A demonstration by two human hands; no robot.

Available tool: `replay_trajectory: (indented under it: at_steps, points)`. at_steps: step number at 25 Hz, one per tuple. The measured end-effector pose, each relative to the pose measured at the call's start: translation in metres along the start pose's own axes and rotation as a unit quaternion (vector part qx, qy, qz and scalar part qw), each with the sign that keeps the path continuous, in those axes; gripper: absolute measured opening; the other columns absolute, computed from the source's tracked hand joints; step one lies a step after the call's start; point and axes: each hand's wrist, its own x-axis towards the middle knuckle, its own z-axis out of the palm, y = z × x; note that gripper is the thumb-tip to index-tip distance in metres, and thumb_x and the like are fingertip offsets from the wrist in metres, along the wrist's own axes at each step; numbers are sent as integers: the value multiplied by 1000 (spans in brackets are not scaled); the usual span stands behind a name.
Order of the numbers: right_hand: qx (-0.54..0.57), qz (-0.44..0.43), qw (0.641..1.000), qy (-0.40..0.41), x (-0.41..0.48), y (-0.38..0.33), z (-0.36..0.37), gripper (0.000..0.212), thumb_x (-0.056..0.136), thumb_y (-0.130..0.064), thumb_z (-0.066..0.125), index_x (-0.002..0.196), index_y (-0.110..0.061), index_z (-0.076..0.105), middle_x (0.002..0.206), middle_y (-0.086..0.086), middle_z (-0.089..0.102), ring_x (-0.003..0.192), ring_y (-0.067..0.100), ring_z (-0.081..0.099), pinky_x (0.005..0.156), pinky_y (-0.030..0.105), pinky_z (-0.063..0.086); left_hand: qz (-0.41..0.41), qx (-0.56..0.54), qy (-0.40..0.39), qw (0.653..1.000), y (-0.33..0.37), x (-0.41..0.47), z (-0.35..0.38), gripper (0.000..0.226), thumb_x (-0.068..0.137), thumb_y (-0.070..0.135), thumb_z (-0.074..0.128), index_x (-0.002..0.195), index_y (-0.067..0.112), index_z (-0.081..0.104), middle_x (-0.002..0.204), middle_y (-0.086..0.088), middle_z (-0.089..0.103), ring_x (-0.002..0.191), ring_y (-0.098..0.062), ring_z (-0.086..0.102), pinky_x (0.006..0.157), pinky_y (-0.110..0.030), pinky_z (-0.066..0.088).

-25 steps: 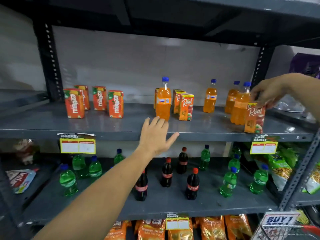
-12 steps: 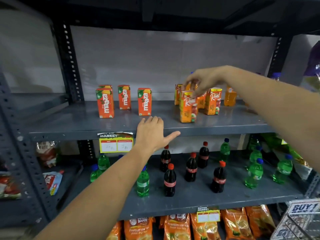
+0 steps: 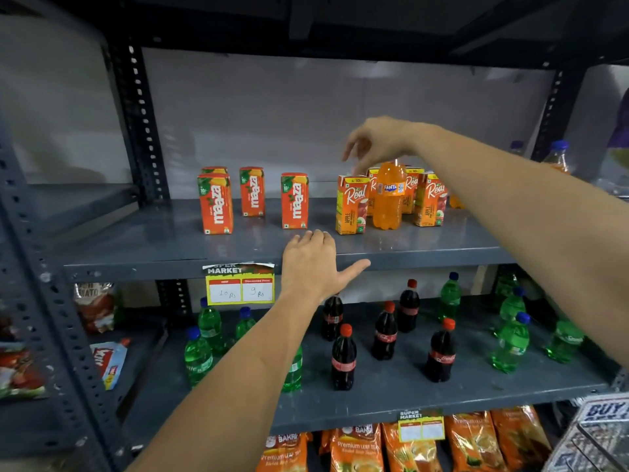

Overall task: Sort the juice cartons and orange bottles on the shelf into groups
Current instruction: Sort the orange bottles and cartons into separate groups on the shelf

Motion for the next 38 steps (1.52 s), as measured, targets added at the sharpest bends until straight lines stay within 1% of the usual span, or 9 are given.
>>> replay_trajectory:
  at_steps: [2, 5, 8, 12, 19, 23, 28, 31, 38]
  points:
    - [-34, -11, 996, 79, -4, 6, -7, 40, 79, -39, 71, 113, -20, 64, 122, 7, 61, 114, 22, 55, 95, 38, 43, -2, 1, 4, 1000, -1, 0, 0, 87, 76, 83, 17, 91, 9, 62, 89, -4, 65, 87, -21, 60, 76, -34, 46]
    - [-110, 28, 991, 73, -4, 19, -8, 32, 86, -29, 65, 116, -16, 64, 133, 9, 54, 125, 28, 48, 103, 43, 36, -1, 5, 8, 1000, 0, 2, 3, 89, 75, 83, 15, 94, 10, 62, 92, -4, 65, 89, -21, 60, 77, -34, 47]
    - [-123, 71, 990, 29, -4, 26, -11, 25, 88, -11, 61, 113, -12, 64, 125, 11, 59, 114, 28, 55, 96, 39, 42, -10, 12, 8, 1000, 3, 2, 2, 89, 74, 84, 16, 93, 11, 62, 92, -3, 66, 88, -20, 61, 75, -33, 47]
    - [-59, 130, 990, -8, -10, 32, -23, 28, 88, -12, 62, 116, -11, 61, 114, 12, 62, 90, 25, 64, 73, 27, 51, -23, 17, 0, 1000, 8, 2, -1, 87, 73, 84, 19, 94, 11, 62, 93, -2, 66, 89, -20, 61, 75, -32, 46]
    - [84, 72, 994, 19, -49, 54, -38, 20, 82, -10, 69, 102, -10, 67, 99, 7, 68, 77, 14, 68, 59, 18, 49, -1, -7, 20, 1000, 16, 1, 2, 78, 78, 75, 24, 92, 9, 63, 87, -3, 66, 83, -22, 62, 76, -37, 46]
    - [120, 70, 990, -19, -91, 91, -63, 23, 81, -9, 69, 104, -9, 68, 98, 5, 69, 85, 16, 69, 62, 18, 55, 46, -65, 92, 993, 76, 4, 14, 64, 83, 63, 39, 97, 8, 68, 95, -5, 71, 90, -23, 66, 86, -40, 48]
    - [146, 103, 982, -66, -146, 160, -83, 27, 80, -3, 70, 107, -3, 66, 99, 12, 70, 83, 20, 70, 65, 21, 59, 107, -107, 76, 985, 171, 30, 14, 61, 83, 59, 39, 104, 9, 68, 102, -6, 72, 95, -25, 66, 88, -40, 50]
    - [134, 114, 982, -67, -176, 211, -91, 24, 79, -1, 71, 103, -3, 68, 98, 15, 71, 76, 18, 71, 64, 21, 59, 104, -103, 37, 989, 220, 48, 17, 66, 85, 61, 34, 110, 8, 63, 105, -6, 69, 98, -25, 63, 89, -39, 47]
    - [89, 133, 984, -75, -210, 320, -102, 21, 80, -1, 70, 100, -2, 69, 99, 21, 71, 89, 30, 71, 70, 27, 61, 54, -68, 25, 996, 285, 82, 37, 70, 88, 64, 27, 115, 9, 59, 112, -6, 66, 108, -24, 57, 98, -41, 40]
